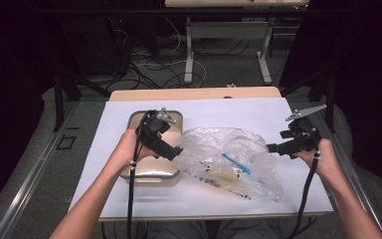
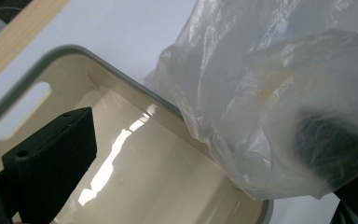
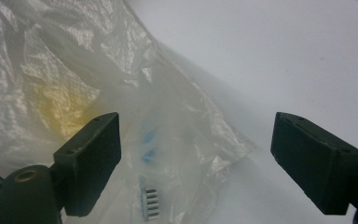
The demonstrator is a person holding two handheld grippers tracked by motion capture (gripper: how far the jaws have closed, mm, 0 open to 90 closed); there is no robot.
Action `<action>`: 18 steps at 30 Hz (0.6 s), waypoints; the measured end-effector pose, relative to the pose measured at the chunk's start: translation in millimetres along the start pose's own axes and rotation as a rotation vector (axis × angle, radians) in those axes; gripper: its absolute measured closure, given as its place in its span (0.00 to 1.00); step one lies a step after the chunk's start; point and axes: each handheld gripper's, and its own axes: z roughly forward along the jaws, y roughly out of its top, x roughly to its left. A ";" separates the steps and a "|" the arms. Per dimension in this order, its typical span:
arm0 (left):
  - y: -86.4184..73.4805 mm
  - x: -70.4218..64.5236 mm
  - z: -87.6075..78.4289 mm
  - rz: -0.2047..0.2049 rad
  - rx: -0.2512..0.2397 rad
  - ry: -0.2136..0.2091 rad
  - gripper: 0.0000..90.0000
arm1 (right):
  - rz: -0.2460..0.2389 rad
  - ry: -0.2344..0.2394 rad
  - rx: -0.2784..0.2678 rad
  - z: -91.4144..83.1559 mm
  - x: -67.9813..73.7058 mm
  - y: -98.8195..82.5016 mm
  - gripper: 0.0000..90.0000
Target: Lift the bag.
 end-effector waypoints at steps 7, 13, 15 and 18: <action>-29.0 -8.6 11.5 -0.017 0.008 -0.001 0.00 | -0.002 0.008 -0.008 11.7 7.1 -17.1 0.07; -60.3 -8.2 12.4 -0.074 -0.031 -0.041 0.00 | 0.000 0.007 -0.009 22.6 8.5 -34.7 0.03; -71.2 -6.5 9.3 -0.077 -0.058 -0.054 0.00 | 0.003 0.019 -0.022 22.6 8.8 -37.5 0.01; -84.7 -4.1 4.4 -0.086 -0.085 -0.057 0.00 | -0.006 0.015 -0.031 21.3 9.7 -41.3 0.00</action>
